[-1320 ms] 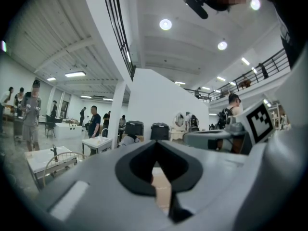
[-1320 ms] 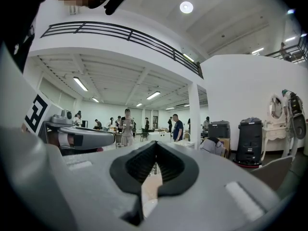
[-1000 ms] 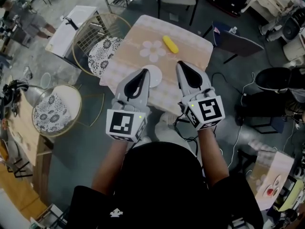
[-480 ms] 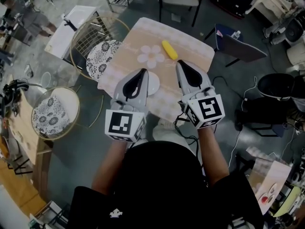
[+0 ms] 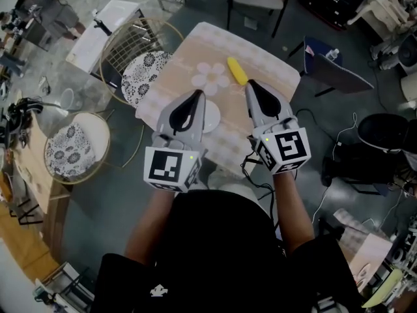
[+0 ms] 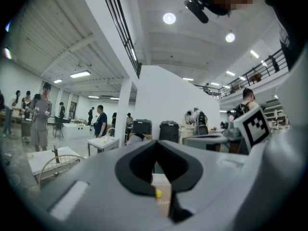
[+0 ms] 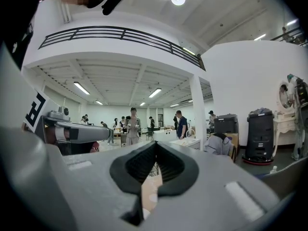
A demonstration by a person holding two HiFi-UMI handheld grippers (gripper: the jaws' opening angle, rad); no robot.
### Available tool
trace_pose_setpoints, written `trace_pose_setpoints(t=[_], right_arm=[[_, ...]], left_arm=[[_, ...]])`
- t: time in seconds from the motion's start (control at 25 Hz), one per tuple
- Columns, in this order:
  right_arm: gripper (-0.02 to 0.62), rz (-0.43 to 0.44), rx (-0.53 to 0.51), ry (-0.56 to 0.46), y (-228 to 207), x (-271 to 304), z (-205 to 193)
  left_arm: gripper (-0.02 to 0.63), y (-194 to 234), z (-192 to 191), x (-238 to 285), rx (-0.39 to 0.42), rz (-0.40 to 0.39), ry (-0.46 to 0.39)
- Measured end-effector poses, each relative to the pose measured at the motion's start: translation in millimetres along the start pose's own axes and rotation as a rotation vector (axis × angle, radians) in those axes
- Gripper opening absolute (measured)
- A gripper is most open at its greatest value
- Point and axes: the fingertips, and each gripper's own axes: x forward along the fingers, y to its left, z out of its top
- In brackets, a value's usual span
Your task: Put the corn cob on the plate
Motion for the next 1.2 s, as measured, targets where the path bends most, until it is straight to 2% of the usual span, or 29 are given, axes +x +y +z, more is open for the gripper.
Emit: trace_pose_setpoints(t=[0.36,0.68,0.96,1.2], right_arm=[[0.002,-0.009,0.009,0.016,-13.7,10.3,-6.1],[0.003,-0.074,-0.003,0.045,-29.1,34.9,-13.3],[0.003,-0.121,0.017,0.103,-43.4,67.8,-37.9],[0.003,-0.165,0.037,0.179,-66.8,97.5,-78.2]], left_arm=[[0.008,7.2,-5.2,16.0,-0.004,-0.001,0.022],[0.008,23.2,-11.6,47.9,-0.011,-0.075,0.030],[0.008,52.5,-24.0,79.4,-0.031,-0.137,0.060],[0.008,82.4,-39.6,102.9,-0.047,-0.157,0.100]])
